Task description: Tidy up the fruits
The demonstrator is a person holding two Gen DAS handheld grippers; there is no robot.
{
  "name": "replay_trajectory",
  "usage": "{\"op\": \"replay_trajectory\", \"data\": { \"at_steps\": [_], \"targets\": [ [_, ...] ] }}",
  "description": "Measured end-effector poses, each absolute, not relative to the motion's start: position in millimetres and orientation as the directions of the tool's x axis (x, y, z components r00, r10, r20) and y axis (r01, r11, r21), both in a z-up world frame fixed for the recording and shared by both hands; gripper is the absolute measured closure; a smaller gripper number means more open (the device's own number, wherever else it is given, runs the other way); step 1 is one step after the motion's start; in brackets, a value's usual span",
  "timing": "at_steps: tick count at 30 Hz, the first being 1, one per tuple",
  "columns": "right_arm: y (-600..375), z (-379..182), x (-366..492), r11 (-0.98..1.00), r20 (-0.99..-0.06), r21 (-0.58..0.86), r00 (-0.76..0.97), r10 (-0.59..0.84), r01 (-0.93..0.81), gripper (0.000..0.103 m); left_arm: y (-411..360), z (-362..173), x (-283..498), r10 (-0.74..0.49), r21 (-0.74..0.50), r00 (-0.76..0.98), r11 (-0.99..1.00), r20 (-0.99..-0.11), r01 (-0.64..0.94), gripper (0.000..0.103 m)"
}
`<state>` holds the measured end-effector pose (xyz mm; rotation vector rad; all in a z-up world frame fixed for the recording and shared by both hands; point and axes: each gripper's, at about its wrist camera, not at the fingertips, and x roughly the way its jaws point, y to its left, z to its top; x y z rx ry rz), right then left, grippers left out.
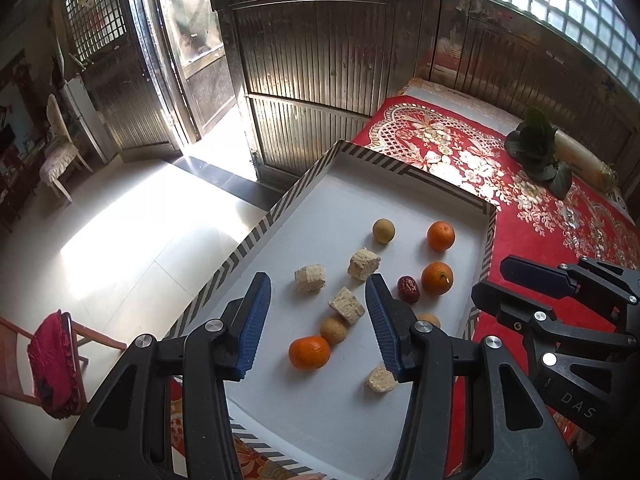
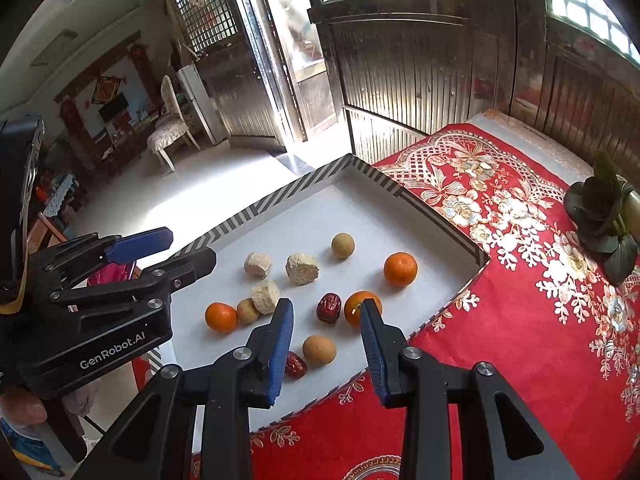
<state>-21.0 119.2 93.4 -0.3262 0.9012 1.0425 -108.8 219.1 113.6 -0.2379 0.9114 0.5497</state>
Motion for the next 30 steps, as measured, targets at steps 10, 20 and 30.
{"op": "replay_trajectory", "data": {
  "at_steps": [10,20,30],
  "targets": [
    [119.2,92.5,-24.3,0.494,-0.776,0.171,0.192,0.600,-0.853,0.069,216.6,114.1,-114.4,0.344,0.030,0.488,0.840,-0.803,-0.542,0.054],
    [120.3,91.5,-25.2,0.491,-0.779,0.168,0.190,0.598,-0.855,0.069,217.5,114.0,-117.6,0.341,0.028,0.484,0.839,-0.806,-0.544,0.054],
    [122.1,88.9,-25.0,0.487,-0.782,0.172,0.182,0.597,-0.856,0.069,216.7,112.4,-118.1,0.340,0.028,0.482,0.838,-0.808,-0.544,0.054]
  ]
}}
